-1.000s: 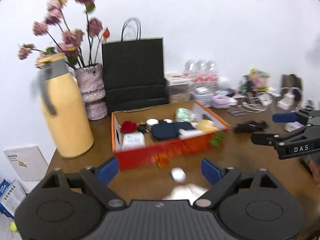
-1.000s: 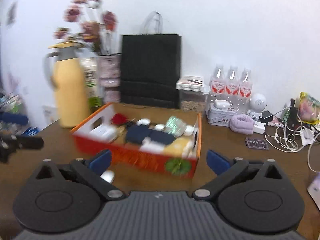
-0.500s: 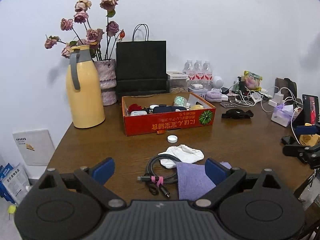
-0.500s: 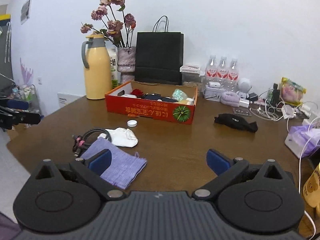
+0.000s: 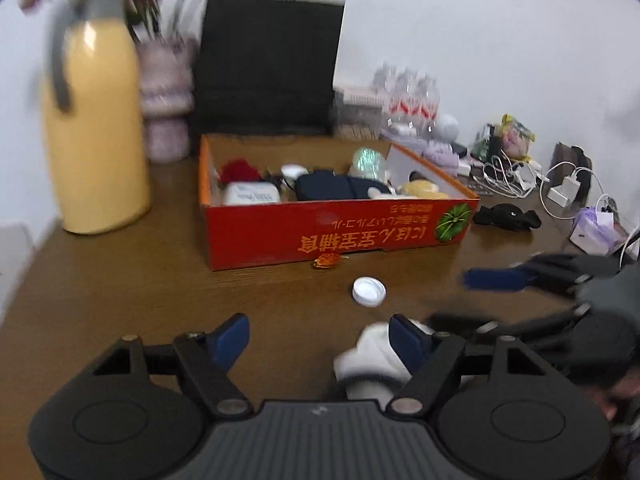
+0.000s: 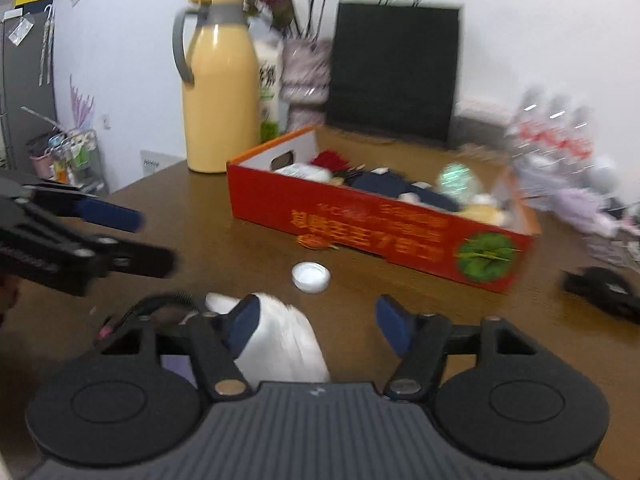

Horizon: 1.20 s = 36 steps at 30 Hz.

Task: Organize objects
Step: 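Grasp the small orange item with the left tool while the right grasps the white cap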

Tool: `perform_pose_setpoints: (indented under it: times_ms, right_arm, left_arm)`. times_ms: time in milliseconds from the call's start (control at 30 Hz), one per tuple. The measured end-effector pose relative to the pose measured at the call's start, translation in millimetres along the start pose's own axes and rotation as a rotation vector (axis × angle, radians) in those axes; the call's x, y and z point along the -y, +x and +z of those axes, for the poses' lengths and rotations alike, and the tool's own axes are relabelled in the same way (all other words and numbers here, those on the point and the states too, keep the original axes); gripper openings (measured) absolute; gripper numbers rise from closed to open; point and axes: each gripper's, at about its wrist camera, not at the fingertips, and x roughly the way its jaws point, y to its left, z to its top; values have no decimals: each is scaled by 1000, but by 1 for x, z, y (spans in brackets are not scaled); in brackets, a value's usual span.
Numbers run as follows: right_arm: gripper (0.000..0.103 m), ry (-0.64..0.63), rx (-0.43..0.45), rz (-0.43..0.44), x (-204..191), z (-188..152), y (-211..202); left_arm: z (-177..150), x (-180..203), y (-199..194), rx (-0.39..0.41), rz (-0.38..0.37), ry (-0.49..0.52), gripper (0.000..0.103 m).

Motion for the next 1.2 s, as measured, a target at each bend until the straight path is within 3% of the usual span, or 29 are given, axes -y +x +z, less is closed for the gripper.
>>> perform_pose_setpoints:
  times_ms: [67, 167, 267, 367, 433, 467, 633, 667, 767, 800, 1033, 1200]
  right_arm:
    - [51, -11, -46, 10, -2, 8, 32]
    - [24, -20, -98, 7, -1, 13, 63]
    - [11, -5, -83, -23, 11, 11, 63]
    - [11, 32, -61, -84, 34, 1, 54]
    - [11, 69, -46, -98, 50, -3, 49]
    - [11, 88, -41, -97, 56, -6, 46]
    - [16, 104, -8, -19, 60, -5, 45]
    - [19, 75, -4, -12, 55, -5, 44]
    - [54, 6, 5, 11, 40, 0, 46]
    - [56, -12, 9, 23, 36, 3, 47]
    - [51, -64, 33, 101, 18, 17, 57]
    - [31, -139, 34, 132, 0, 7, 46]
  left_arm:
    - [17, -6, 27, -15, -6, 0, 75]
    - [36, -5, 65, -50, -18, 11, 73]
    - [41, 2, 96, -77, 20, 2, 59]
    - [36, 14, 111, -34, 56, -1, 49]
    - [37, 17, 119, -48, 62, -13, 26]
    - [38, 19, 120, -40, 70, -9, 21]
    - [35, 25, 108, -40, 16, 12, 7]
    - [35, 25, 103, -26, 12, 15, 7]
    - [36, 27, 92, 1, -3, 33, 6]
    - [36, 26, 90, 3, -4, 31, 6]
    - [28, 13, 78, -11, 10, -24, 6]
    - [17, 10, 70, -34, -49, -31, 5]
